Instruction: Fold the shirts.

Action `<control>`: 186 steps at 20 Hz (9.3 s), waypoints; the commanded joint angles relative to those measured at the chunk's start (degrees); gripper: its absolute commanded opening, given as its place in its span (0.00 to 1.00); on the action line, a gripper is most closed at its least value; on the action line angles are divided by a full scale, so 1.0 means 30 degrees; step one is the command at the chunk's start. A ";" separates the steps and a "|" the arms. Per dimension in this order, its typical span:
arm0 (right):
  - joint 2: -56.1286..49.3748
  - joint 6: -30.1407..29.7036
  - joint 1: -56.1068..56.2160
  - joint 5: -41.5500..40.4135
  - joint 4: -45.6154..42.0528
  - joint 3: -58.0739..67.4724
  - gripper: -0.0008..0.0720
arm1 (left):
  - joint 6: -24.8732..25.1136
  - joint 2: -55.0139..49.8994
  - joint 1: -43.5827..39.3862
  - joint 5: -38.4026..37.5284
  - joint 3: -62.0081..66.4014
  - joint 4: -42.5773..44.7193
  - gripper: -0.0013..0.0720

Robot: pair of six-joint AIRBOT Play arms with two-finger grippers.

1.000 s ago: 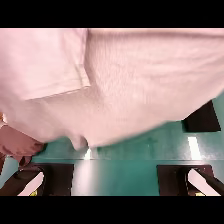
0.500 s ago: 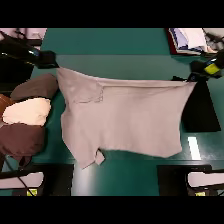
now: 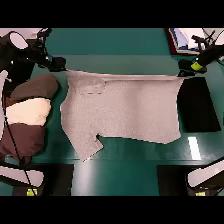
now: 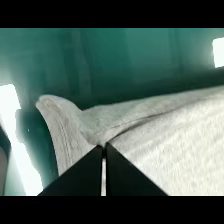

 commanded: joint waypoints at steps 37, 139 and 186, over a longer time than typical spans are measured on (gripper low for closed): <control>1.3005 -0.1887 -0.2987 -0.2200 0.3388 -1.7864 0.58 | -0.2965 1.2422 -0.1144 0.3490 -2.2425 -0.3519 0.05; -0.1552 -0.4932 1.5038 -0.3934 0.9755 -0.0080 0.61 | -0.1552 0.9486 0.2222 0.0568 -0.2936 -0.0087 0.05; 0.6025 -0.1501 -0.6798 -0.9508 0.7504 -0.5042 0.03 | -0.1224 0.9071 -0.5705 0.2885 -0.3395 -0.1741 0.05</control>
